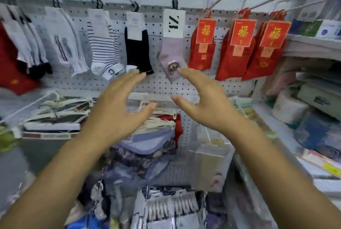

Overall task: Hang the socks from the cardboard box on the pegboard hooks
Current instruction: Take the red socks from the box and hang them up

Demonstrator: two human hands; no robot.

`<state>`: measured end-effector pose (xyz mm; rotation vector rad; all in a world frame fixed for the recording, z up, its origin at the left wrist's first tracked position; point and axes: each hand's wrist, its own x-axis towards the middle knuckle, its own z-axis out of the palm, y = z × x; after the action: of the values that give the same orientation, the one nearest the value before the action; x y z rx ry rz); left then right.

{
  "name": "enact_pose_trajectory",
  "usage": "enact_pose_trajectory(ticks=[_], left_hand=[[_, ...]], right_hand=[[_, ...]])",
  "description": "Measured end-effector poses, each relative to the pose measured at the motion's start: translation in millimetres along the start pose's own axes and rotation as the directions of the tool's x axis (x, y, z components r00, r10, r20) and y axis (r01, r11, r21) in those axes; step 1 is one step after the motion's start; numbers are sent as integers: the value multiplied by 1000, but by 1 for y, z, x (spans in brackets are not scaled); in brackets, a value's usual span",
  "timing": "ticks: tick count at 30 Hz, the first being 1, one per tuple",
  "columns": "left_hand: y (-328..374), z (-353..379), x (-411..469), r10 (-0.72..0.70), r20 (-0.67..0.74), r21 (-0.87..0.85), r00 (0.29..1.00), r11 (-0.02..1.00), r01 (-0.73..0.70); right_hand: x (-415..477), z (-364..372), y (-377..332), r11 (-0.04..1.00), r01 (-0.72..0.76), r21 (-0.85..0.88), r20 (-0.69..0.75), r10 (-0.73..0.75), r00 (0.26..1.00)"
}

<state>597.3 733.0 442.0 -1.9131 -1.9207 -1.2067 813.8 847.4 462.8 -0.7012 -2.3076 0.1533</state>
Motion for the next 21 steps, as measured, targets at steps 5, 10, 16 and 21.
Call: enact_pose_trajectory(ticks=[5, 10, 16, 21], left_hand=[[-66, -66, -110, -209, -21, 121, 978, 970, 210], [-118, -136, -237, -453, -16, 214, 891, 869, 445], [-145, -204, -376, -742, -46, 291, 668, 630, 720], [-154, -248, -468, -867, -130, 309, 482, 426, 850]], right_hand=[[-22, 85, -85, 982, 56, 183, 209, -95, 973], [-46, 187, -180, 949, 30, 315, 409, -164, 898], [-100, 286, -281, 886, -92, 454, 558, -202, 805], [-139, 355, -363, 831, -155, 535, 691, -324, 646]])
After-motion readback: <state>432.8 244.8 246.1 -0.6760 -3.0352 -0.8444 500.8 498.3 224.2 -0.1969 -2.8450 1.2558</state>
